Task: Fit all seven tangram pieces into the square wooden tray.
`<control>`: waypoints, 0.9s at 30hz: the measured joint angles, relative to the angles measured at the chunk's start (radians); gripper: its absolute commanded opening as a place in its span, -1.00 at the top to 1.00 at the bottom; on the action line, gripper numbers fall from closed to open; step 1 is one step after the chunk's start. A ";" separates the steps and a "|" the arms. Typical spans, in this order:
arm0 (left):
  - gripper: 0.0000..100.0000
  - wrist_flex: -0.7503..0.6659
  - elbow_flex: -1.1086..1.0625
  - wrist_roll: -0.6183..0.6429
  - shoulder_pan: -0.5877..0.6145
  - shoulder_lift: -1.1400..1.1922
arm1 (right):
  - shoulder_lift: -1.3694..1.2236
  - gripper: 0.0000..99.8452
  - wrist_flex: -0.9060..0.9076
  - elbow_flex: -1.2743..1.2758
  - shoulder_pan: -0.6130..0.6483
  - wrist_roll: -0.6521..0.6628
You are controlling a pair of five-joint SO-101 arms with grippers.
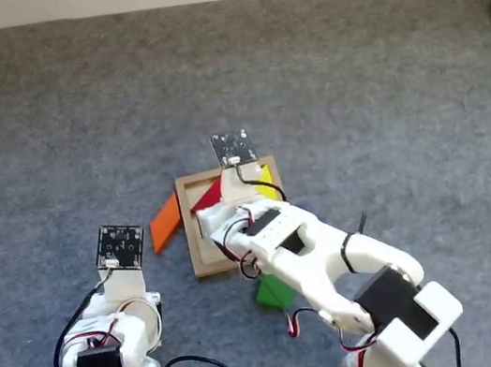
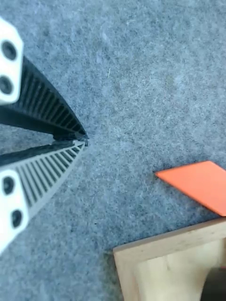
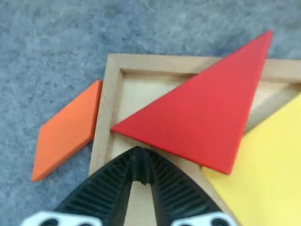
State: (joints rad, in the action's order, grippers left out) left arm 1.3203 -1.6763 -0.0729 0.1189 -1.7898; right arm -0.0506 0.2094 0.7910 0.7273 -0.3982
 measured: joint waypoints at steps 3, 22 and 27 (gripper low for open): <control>0.99 0.000 0.000 0.000 0.000 0.000 | -0.020 0.99 0.000 -0.029 0.000 0.000; 0.99 0.000 0.000 0.000 0.000 0.000 | 0.120 0.99 -0.227 0.064 -0.051 0.006; 0.99 0.000 0.000 0.000 0.000 0.000 | 0.203 0.99 -0.152 0.080 -0.155 0.006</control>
State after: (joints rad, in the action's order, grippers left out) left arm 1.3203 -1.6763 -0.0729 0.1189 -1.7898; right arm 0.1519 0.0575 0.8707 0.5723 -0.3920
